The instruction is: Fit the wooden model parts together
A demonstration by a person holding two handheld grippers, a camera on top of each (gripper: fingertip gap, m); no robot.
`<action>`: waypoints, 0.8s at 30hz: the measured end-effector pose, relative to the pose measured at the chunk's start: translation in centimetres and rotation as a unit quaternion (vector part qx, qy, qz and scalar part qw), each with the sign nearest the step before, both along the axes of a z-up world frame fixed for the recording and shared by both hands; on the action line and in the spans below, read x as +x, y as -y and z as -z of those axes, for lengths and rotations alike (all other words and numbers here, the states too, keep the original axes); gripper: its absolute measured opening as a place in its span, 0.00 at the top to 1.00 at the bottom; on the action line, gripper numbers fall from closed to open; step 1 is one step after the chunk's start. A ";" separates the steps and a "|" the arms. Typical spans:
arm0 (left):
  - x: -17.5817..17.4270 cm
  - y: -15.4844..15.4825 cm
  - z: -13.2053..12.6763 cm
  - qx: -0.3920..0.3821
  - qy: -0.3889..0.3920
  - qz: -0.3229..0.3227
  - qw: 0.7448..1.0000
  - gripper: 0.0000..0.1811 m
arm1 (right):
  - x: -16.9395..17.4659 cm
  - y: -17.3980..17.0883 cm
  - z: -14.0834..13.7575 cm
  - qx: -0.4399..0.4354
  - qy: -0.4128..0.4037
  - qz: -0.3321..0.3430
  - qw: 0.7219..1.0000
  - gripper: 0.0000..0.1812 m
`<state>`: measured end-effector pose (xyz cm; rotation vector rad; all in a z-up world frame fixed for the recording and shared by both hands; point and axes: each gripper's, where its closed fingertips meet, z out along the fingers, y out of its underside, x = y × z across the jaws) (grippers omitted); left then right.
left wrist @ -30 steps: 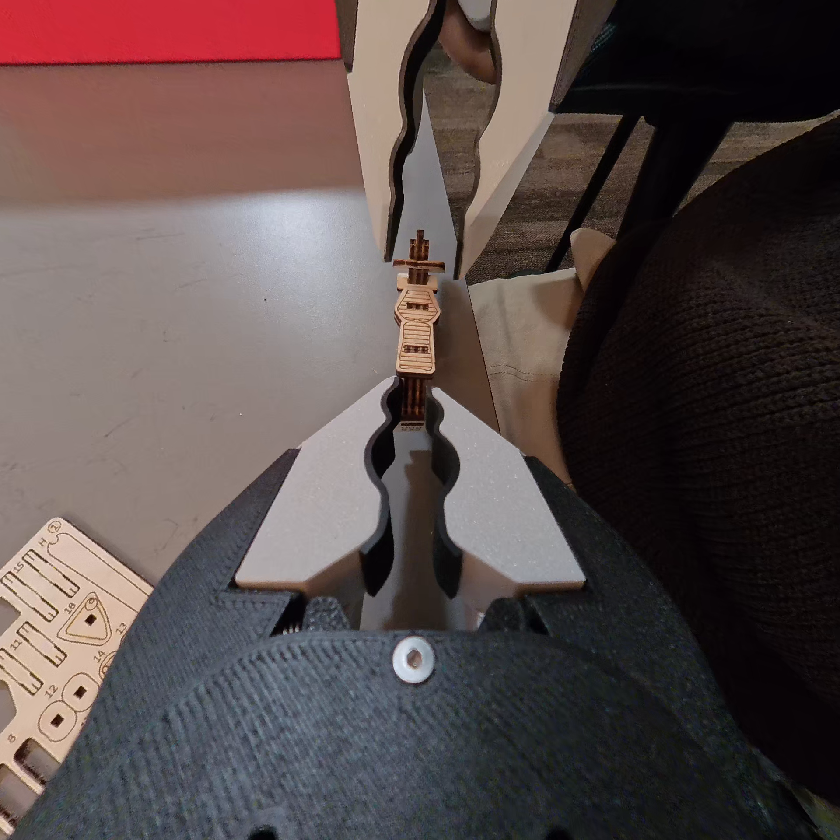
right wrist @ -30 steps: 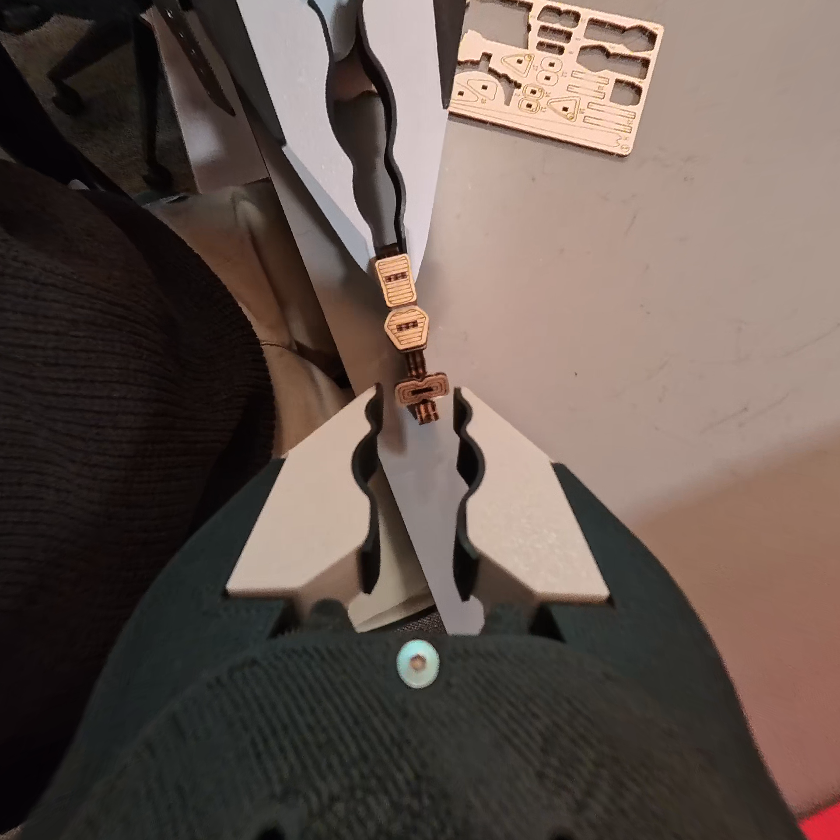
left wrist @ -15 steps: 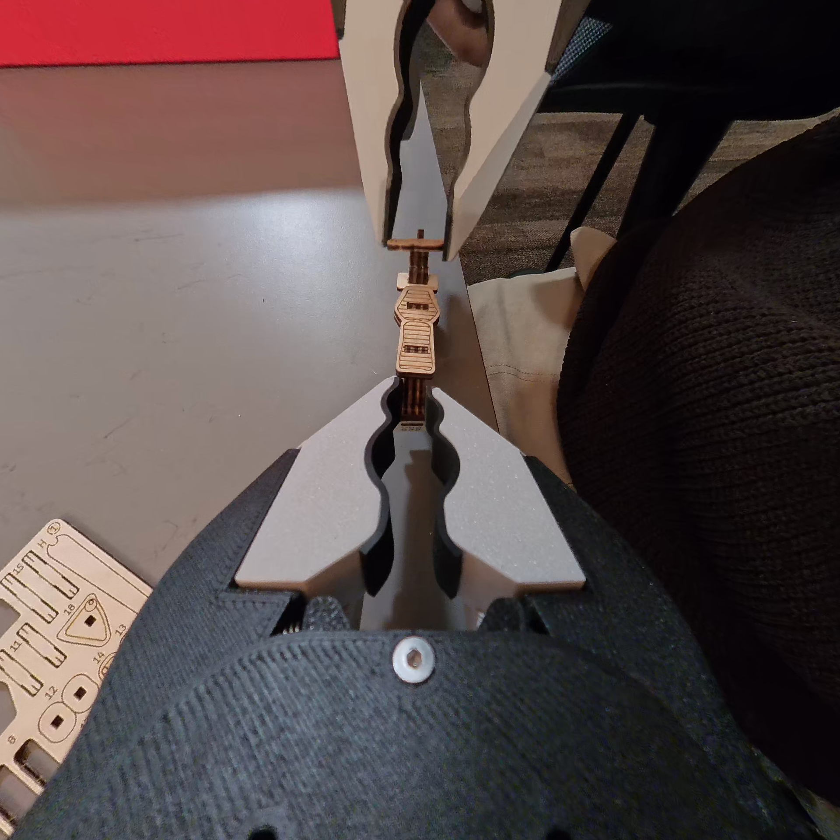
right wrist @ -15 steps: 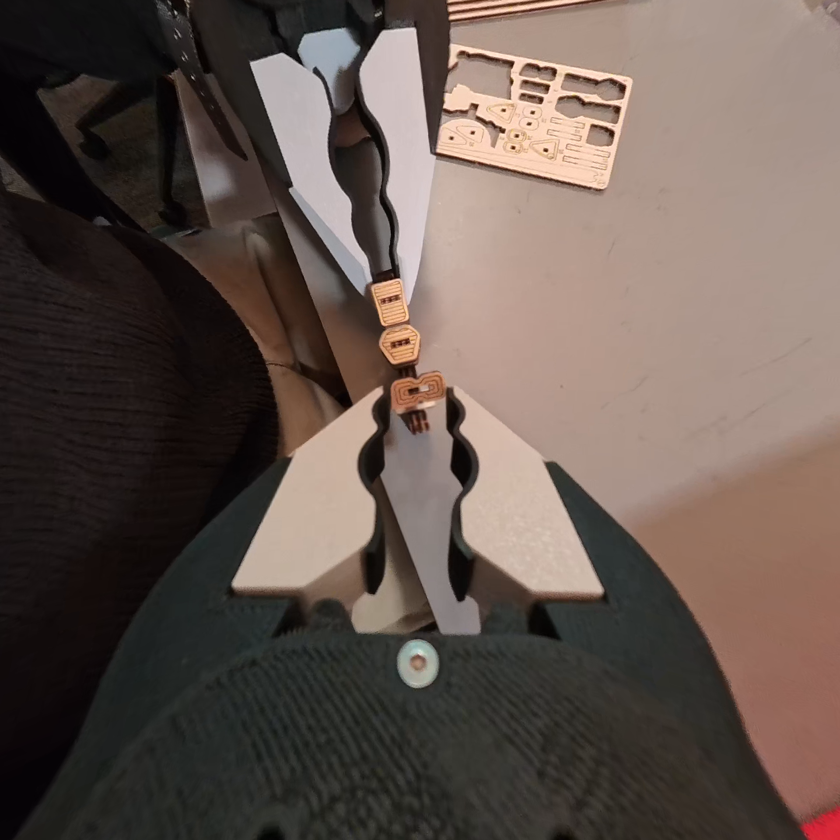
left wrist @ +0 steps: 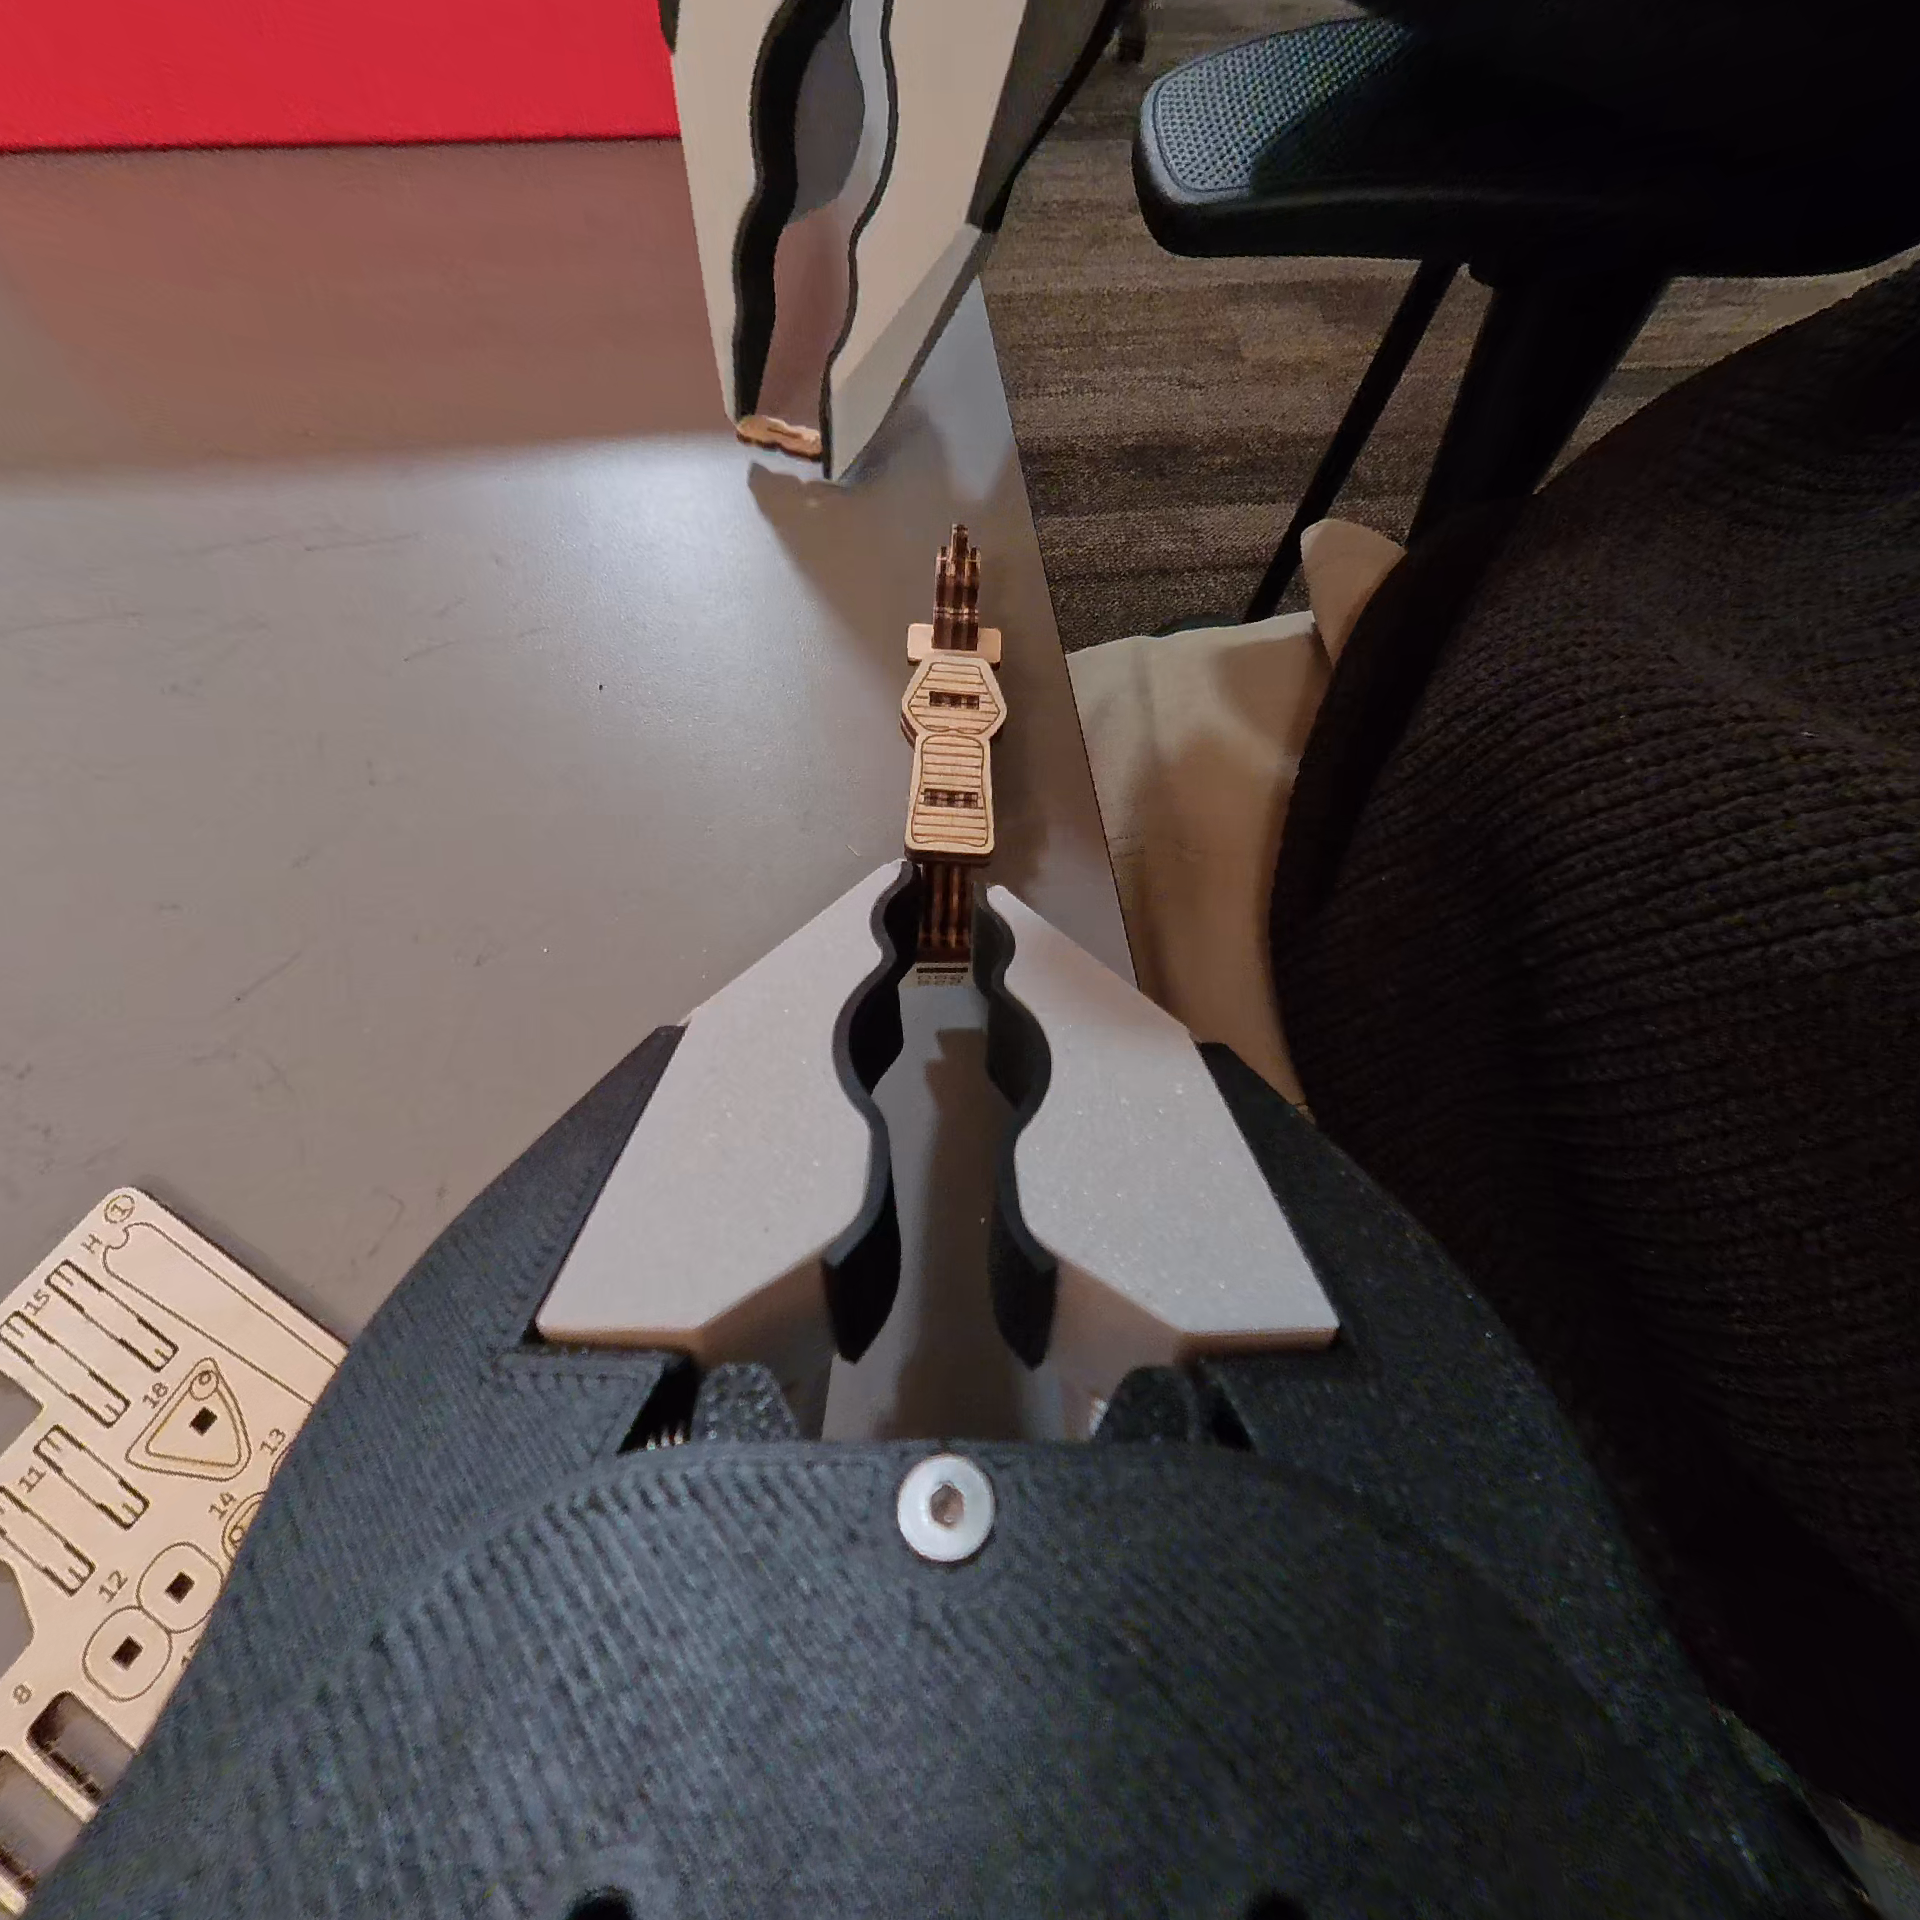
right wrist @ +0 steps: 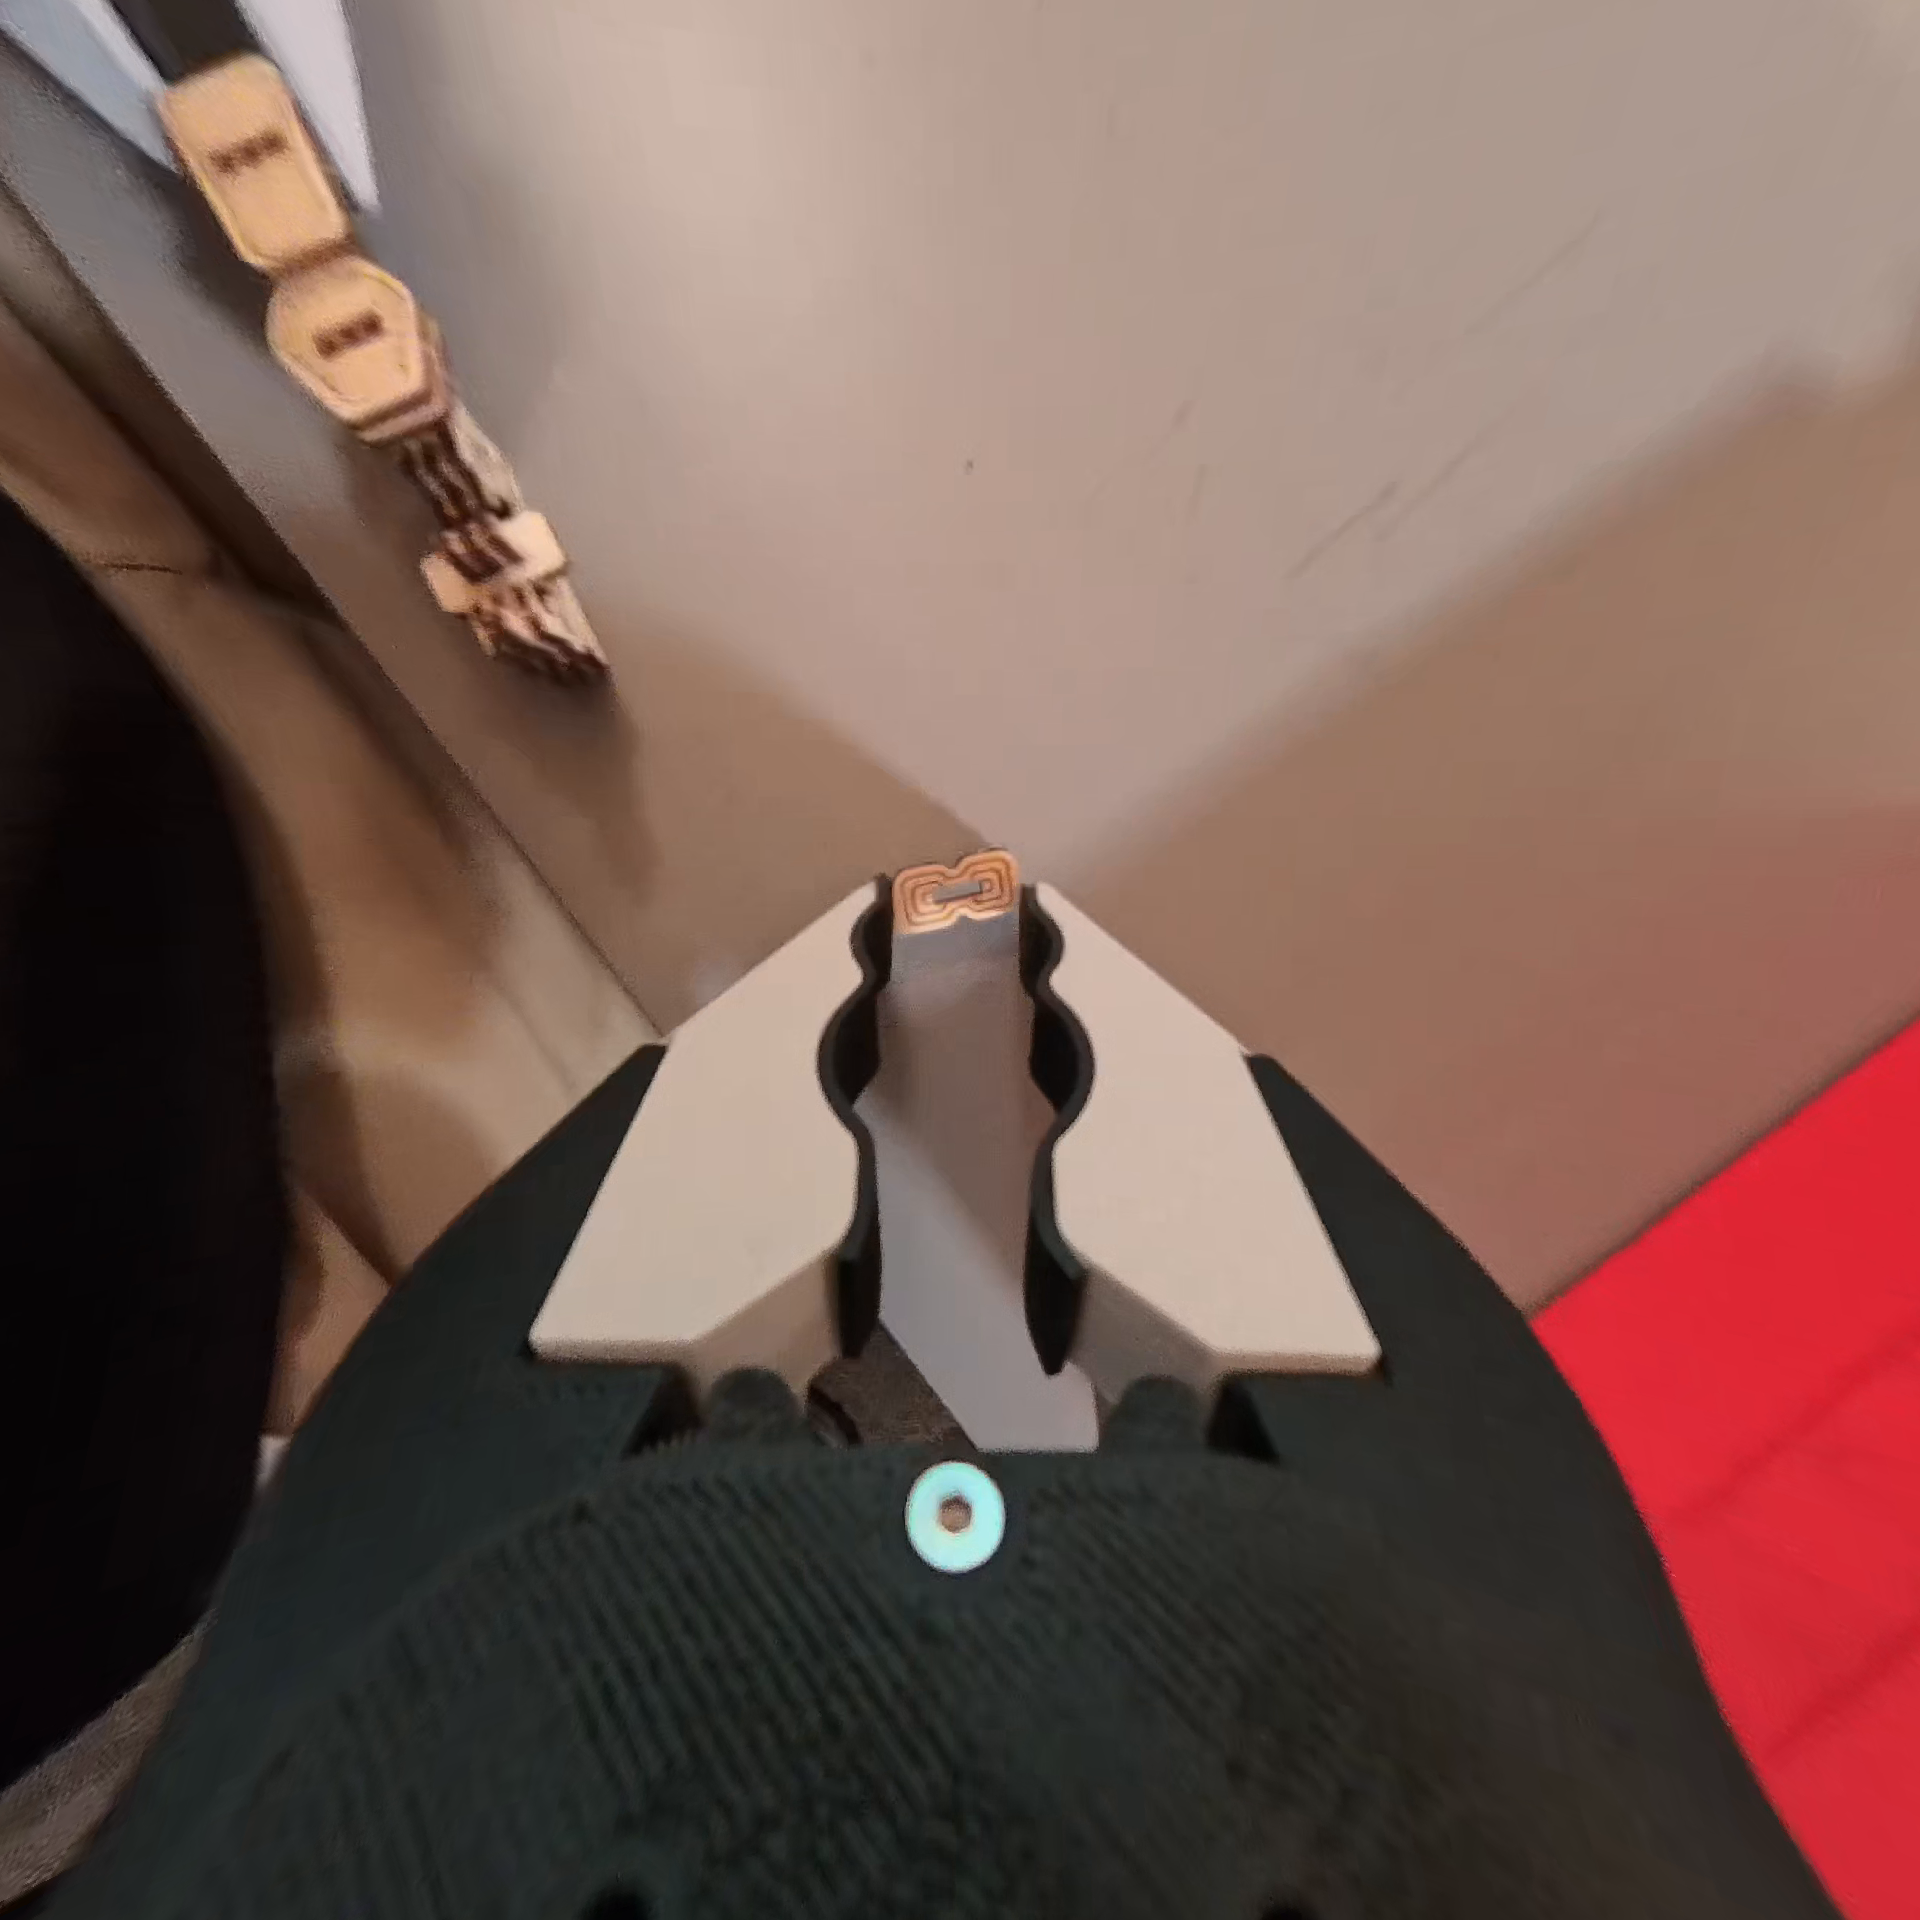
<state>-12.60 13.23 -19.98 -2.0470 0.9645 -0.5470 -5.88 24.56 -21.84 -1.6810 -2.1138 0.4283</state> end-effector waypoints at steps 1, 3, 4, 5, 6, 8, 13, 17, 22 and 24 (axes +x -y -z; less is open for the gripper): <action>0.0 0.0 0.0 0.000 0.000 0.000 1.000 0.96 | -0.1 0.3 -0.1 -0.010 -0.003 -0.002 1.000 0.87; 0.0 0.0 0.0 0.000 0.000 0.000 1.000 0.96 | -0.1 0.3 0.0 -0.005 0.001 -0.002 1.000 0.86; 0.0 0.0 0.0 0.000 0.000 0.000 1.000 0.96 | -0.1 0.3 0.0 -0.003 0.001 -0.005 1.000 0.84; 0.0 0.0 0.0 0.000 0.000 0.000 1.000 0.96 | -0.1 0.4 0.1 -0.007 0.000 -0.007 1.000 0.81; 0.0 0.0 0.0 0.000 0.000 0.000 1.000 0.96 | -0.1 0.5 0.0 -0.014 -0.002 -0.007 1.000 0.78; 0.0 0.0 0.0 0.001 0.000 0.001 1.000 0.96 | -0.2 0.7 -0.2 -0.026 -0.010 -0.009 1.000 0.77; 0.0 0.0 0.0 0.000 0.001 0.001 1.000 0.96 | -0.4 0.8 -1.0 -0.046 -0.054 -0.035 0.997 0.81; 0.0 0.1 0.0 0.001 0.000 0.001 1.000 0.96 | 0.0 0.0 -0.8 -0.071 -0.063 -0.027 0.995 0.82; 0.0 0.1 0.0 0.001 0.000 0.001 1.000 0.96 | 0.3 0.4 -0.3 -0.112 -0.047 -0.015 0.993 0.86; 0.0 0.1 0.0 0.001 0.000 0.001 1.000 0.96 | 0.5 1.0 0.0 -0.121 -0.032 -0.020 0.992 0.88</action>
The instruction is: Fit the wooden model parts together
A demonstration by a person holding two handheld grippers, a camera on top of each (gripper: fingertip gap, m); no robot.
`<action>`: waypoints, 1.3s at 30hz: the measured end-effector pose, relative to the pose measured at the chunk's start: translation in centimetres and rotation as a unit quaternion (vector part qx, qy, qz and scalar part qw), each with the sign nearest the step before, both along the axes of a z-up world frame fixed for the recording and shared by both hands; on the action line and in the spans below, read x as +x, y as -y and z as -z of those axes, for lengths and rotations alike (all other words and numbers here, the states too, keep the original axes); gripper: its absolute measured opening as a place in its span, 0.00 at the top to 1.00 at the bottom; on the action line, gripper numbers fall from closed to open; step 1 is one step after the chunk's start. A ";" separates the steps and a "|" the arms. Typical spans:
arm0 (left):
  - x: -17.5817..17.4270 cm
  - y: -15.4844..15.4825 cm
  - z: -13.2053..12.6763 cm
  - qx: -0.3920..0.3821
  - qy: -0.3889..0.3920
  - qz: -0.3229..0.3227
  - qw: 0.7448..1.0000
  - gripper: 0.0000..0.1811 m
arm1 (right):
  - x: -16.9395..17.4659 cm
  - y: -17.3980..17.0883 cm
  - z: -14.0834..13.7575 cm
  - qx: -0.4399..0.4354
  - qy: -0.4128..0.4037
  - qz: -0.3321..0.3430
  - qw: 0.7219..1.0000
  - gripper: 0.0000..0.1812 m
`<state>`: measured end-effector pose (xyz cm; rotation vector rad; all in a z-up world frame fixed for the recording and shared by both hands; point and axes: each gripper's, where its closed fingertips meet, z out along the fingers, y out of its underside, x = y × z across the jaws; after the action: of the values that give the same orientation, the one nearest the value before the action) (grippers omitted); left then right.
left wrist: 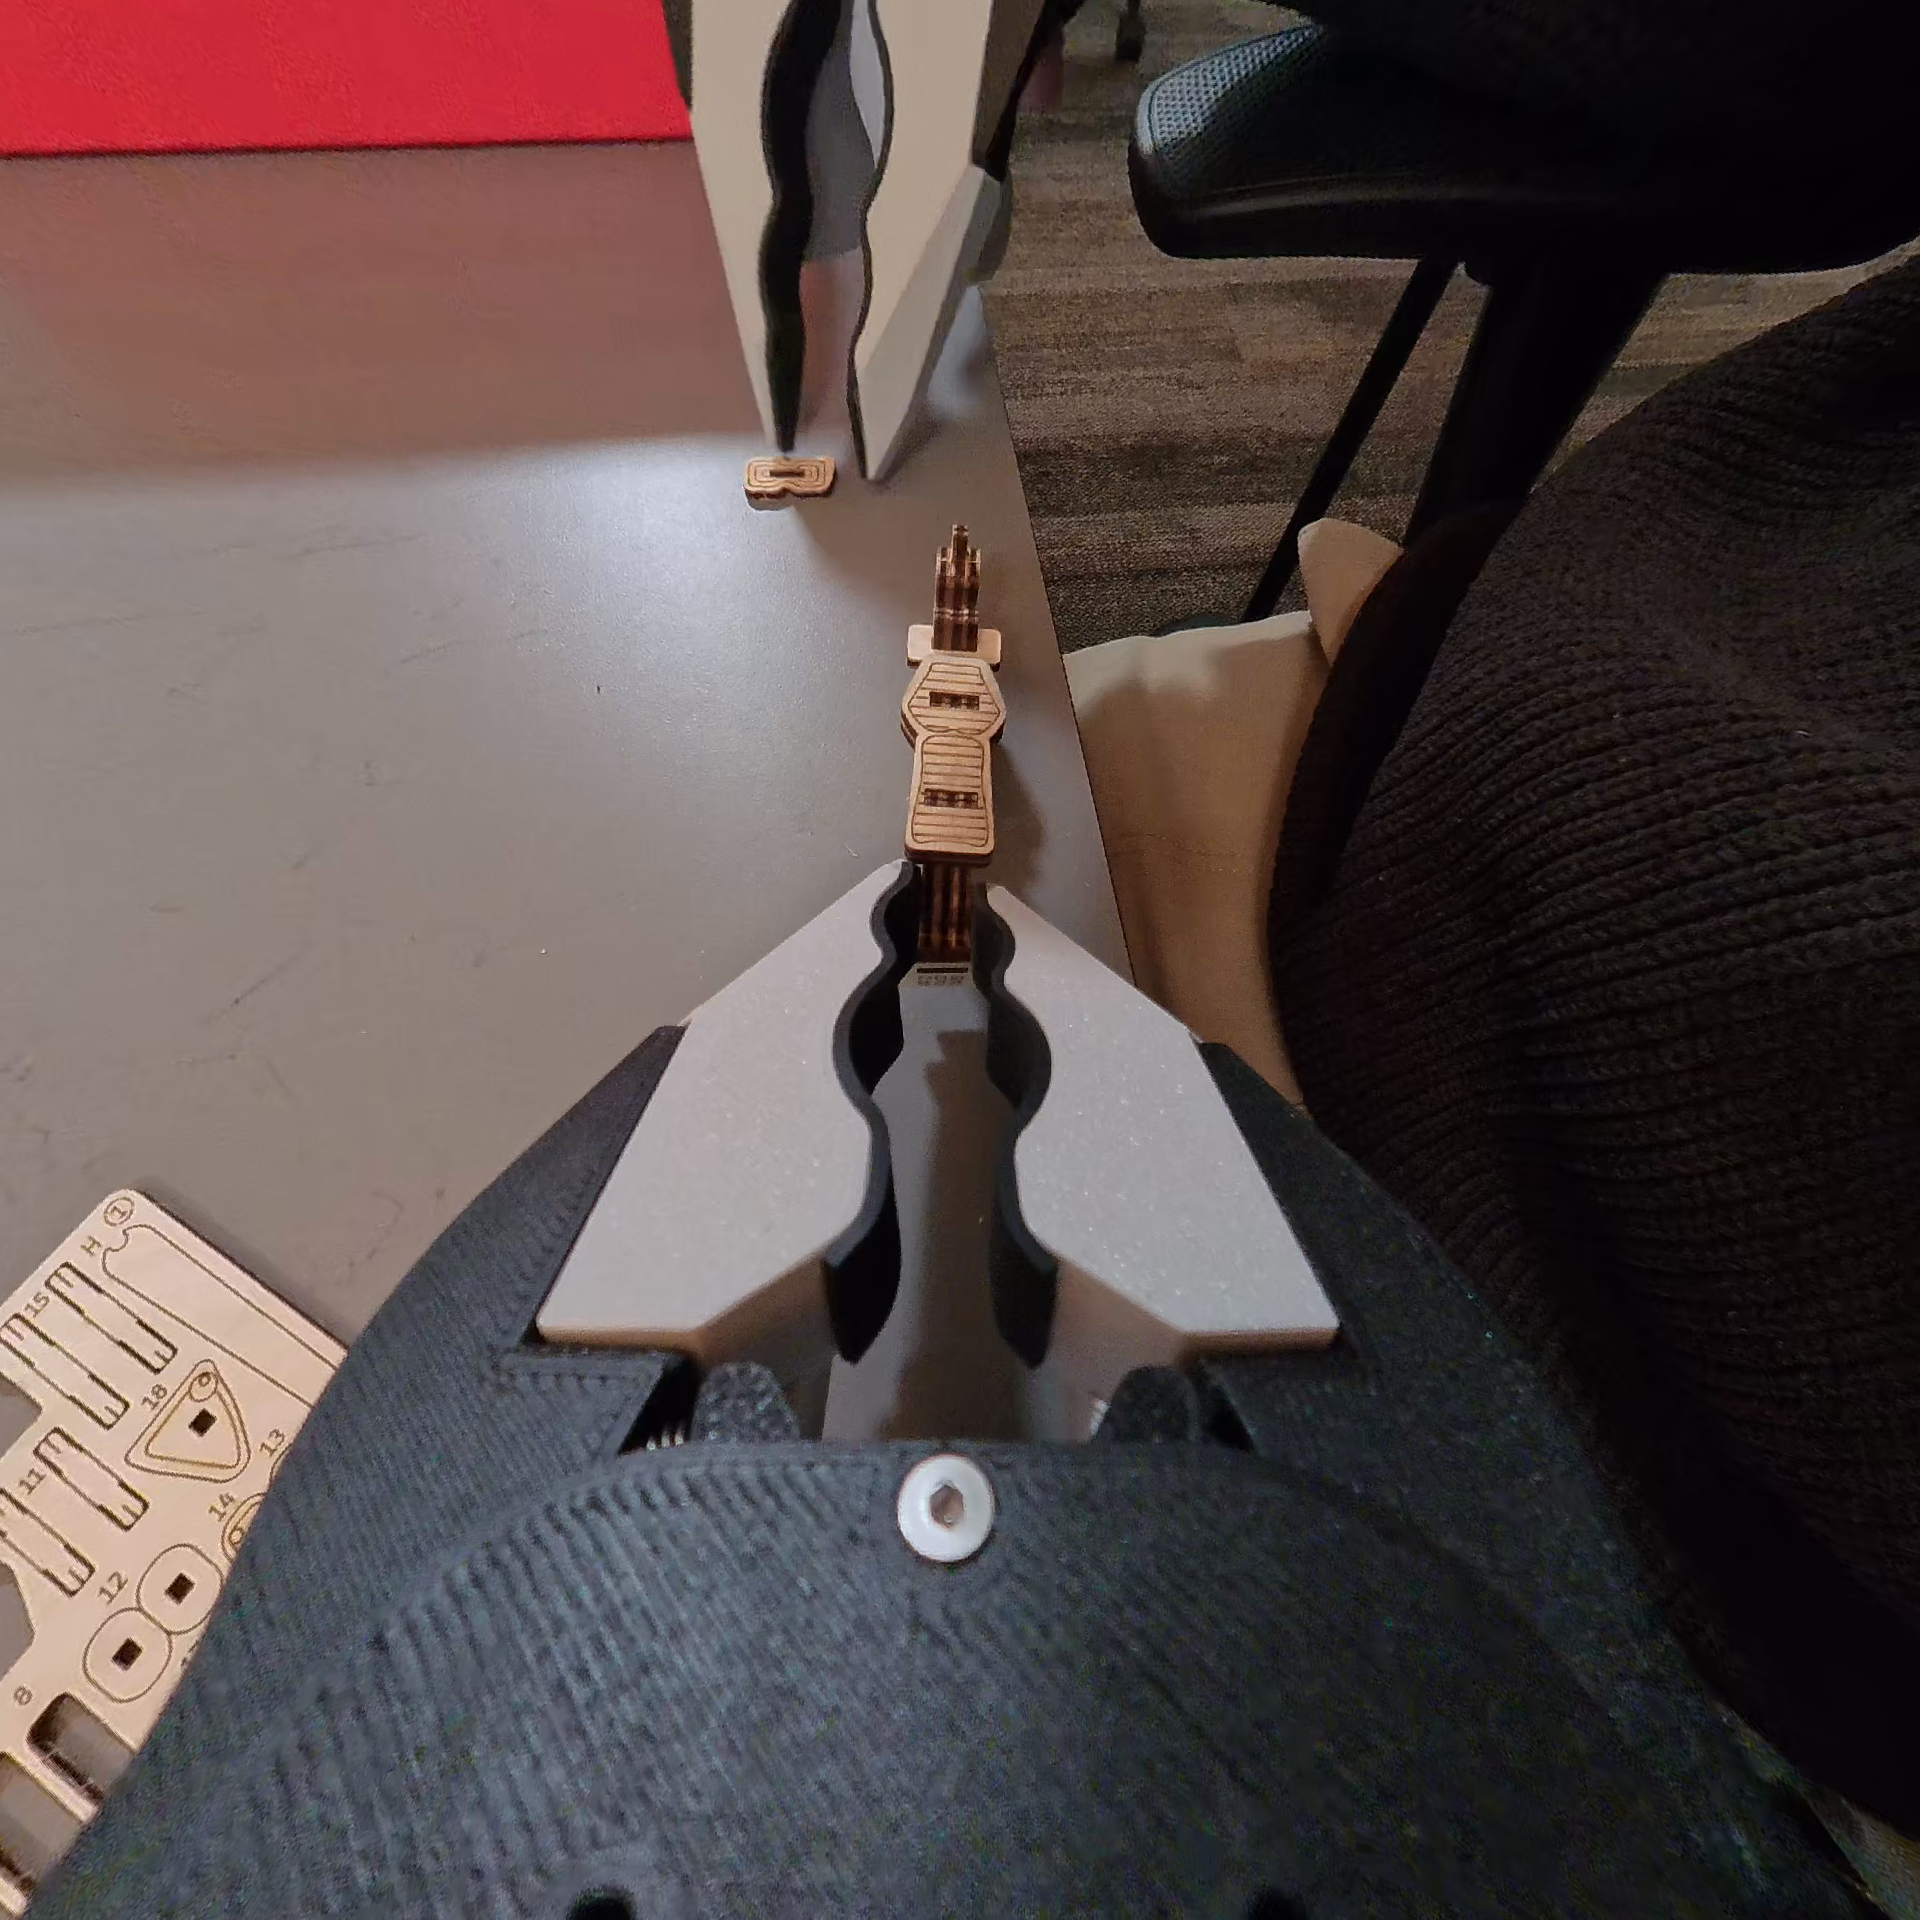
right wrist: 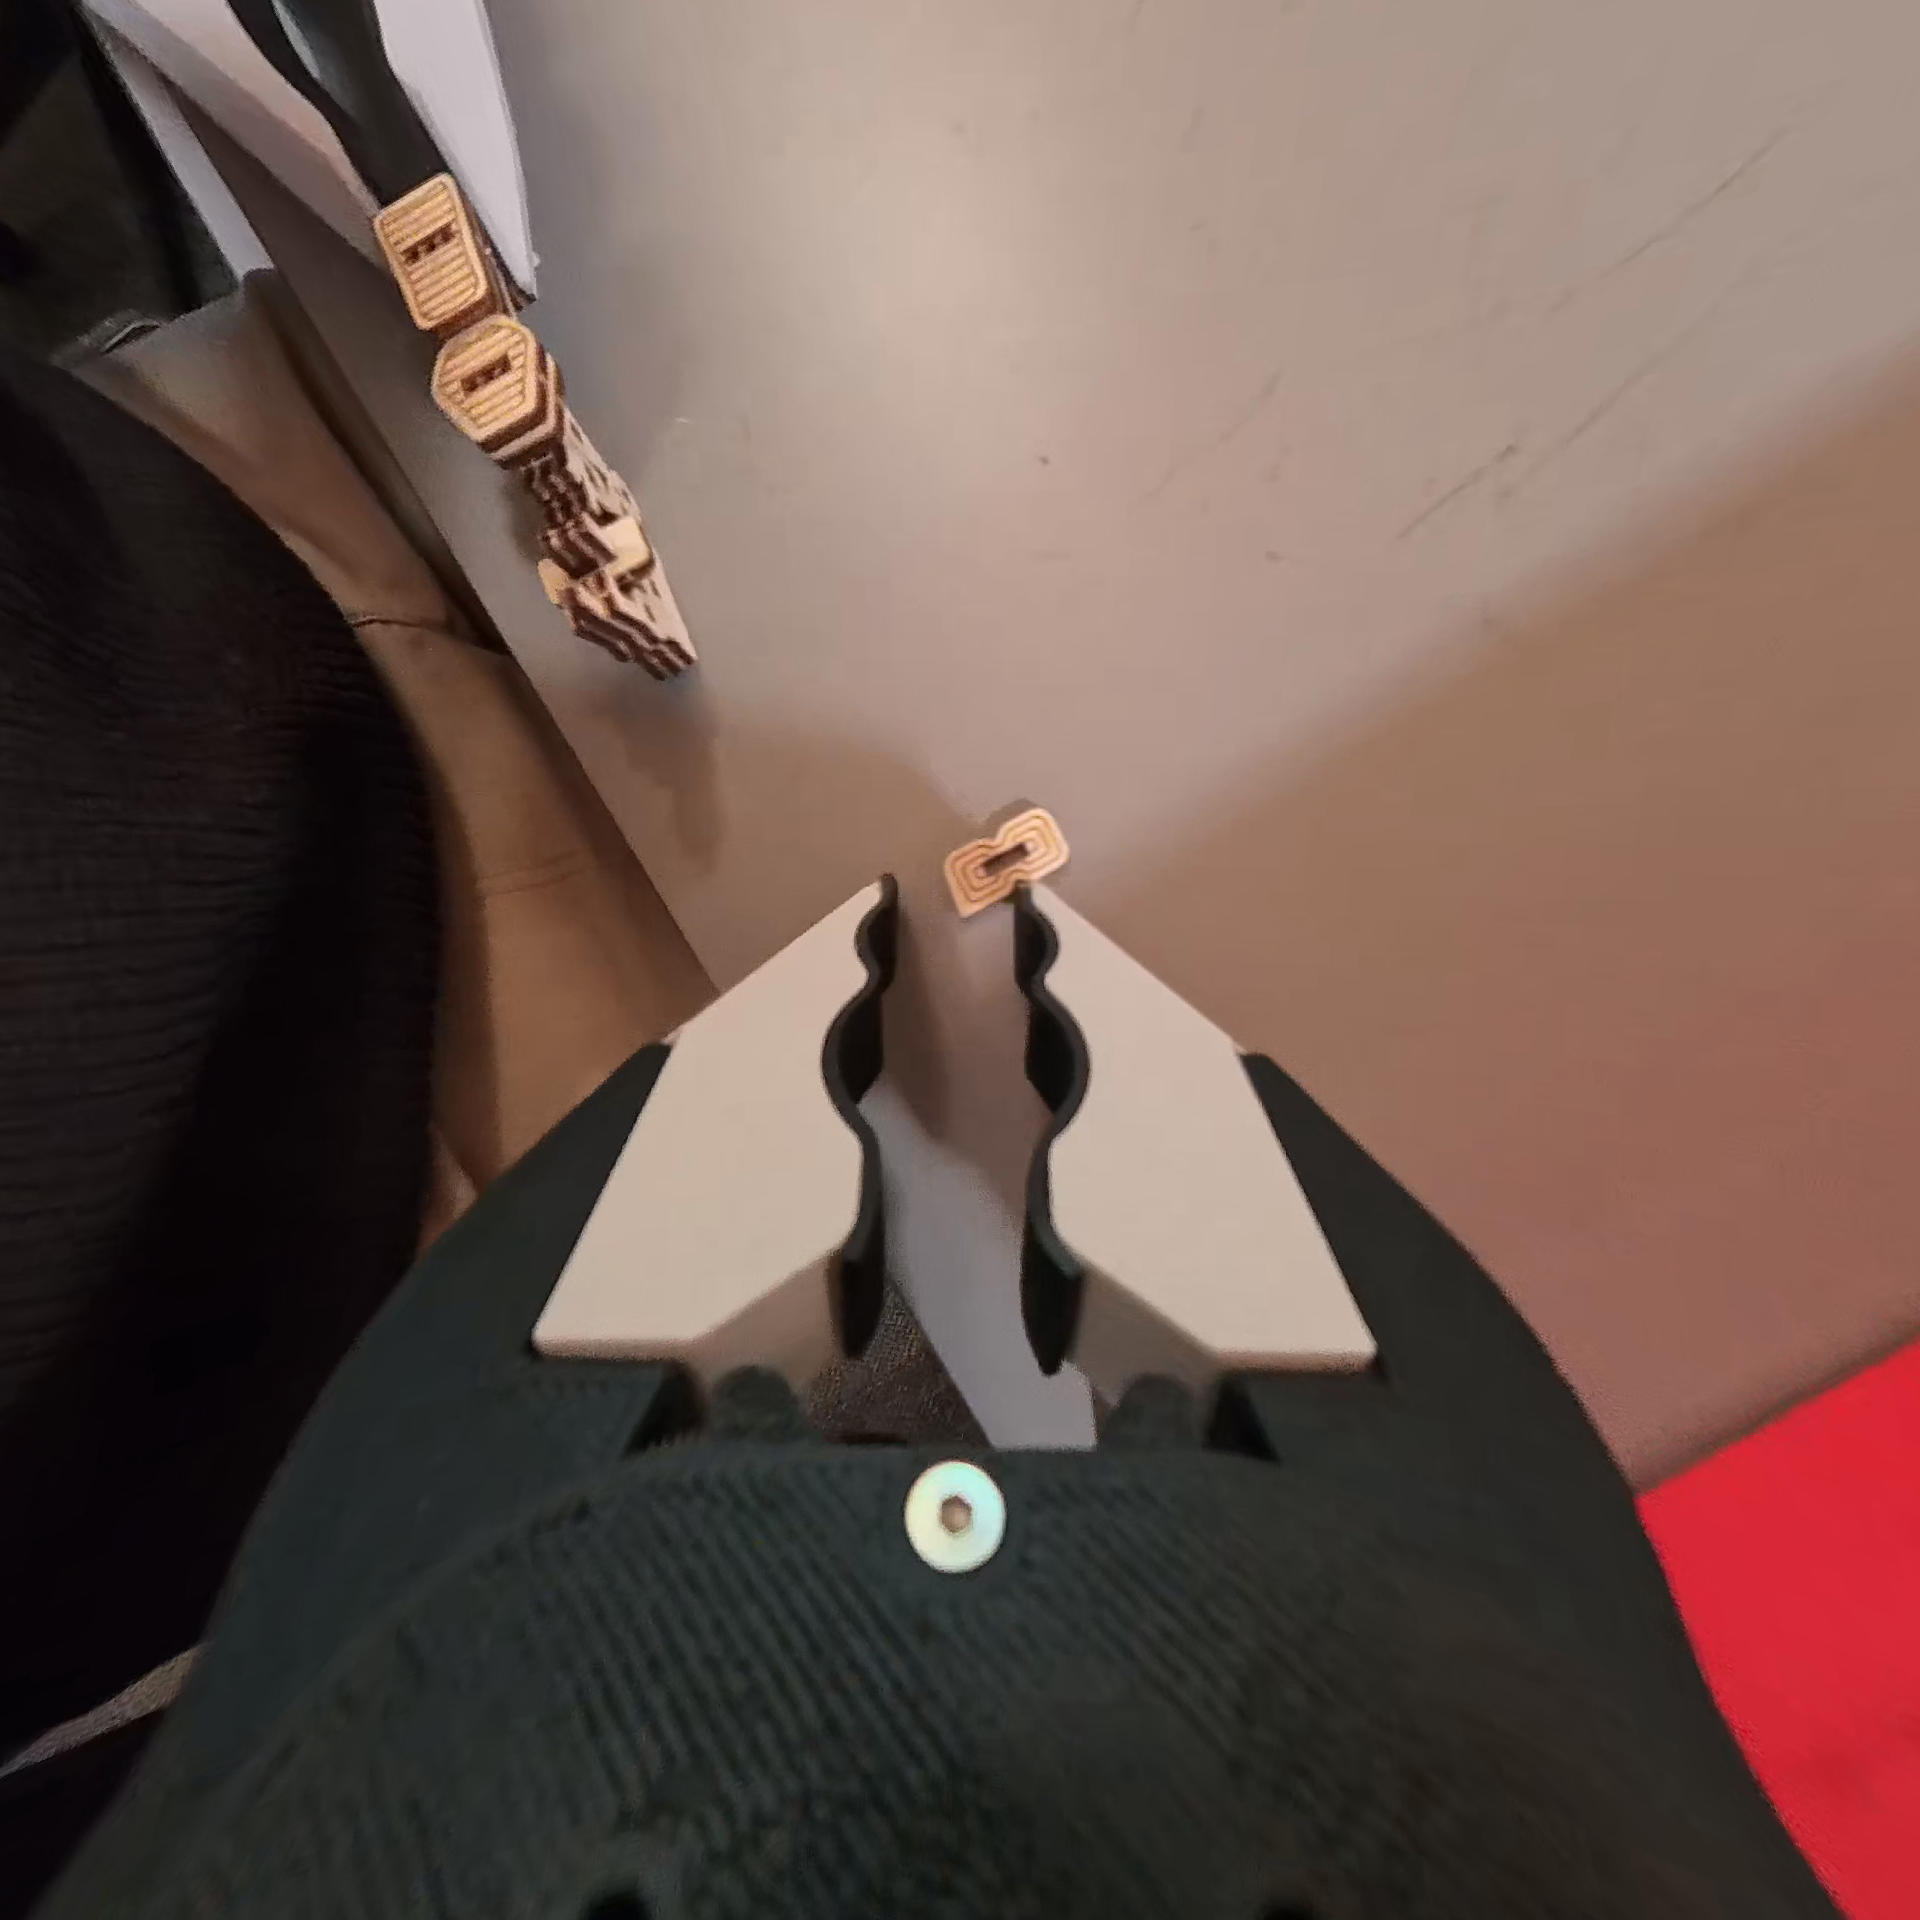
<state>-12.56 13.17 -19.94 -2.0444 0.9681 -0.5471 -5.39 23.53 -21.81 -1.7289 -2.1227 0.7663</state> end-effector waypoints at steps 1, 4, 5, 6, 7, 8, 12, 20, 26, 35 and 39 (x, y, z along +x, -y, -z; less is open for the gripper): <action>0.0 0.0 0.0 0.000 0.000 0.000 1.000 0.96 | 0.0 0.3 0.1 -0.003 0.002 -0.004 1.000 0.89; 0.0 0.0 0.0 0.000 0.000 0.000 1.000 0.96 | -0.3 1.5 0.0 -0.022 0.002 -0.017 1.000 0.89; 0.0 0.0 0.0 0.000 0.000 0.000 1.000 0.96 | -0.5 2.1 -0.1 -0.032 -0.002 -0.023 0.999 0.89; 0.0 0.0 0.0 0.000 0.000 0.000 1.000 0.96 | -0.7 2.6 -0.1 -0.040 -0.005 -0.028 0.999 0.88; 0.0 0.0 0.0 0.000 0.000 0.000 1.000 0.96 | -0.9 2.8 -0.1 -0.039 -0.005 -0.031 0.999 0.87; 0.0 0.0 0.0 0.000 0.000 0.000 1.000 0.96 | -0.9 2.7 -0.1 -0.029 -0.004 -0.032 0.999 0.87; 0.0 0.0 0.0 0.000 0.000 0.000 1.000 0.95 | -1.4 1.7 -1.4 -0.006 -0.036 -0.009 0.999 0.86; 0.0 0.0 0.0 0.000 0.000 -0.002 1.000 0.96 | -2.6 0.6 -3.3 -0.085 -0.076 0.163 0.980 0.74; 0.0 0.0 -0.1 0.000 0.002 -0.002 1.000 0.96 | -1.8 1.4 -2.0 -0.084 -0.075 0.175 0.978 0.81; 0.0 0.0 0.0 -0.001 0.001 -0.002 1.000 0.96 | -2.0 0.9 -0.4 0.001 -0.047 0.158 0.986 0.81; 0.0 0.0 0.0 -0.002 0.001 -0.002 1.000 0.96 | -2.3 1.1 -0.4 -0.015 -0.046 0.165 0.985 0.83</action>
<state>-12.59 13.19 -19.93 -2.0491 0.9608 -0.5500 -7.68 22.39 -21.44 -1.9528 -1.7101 0.7684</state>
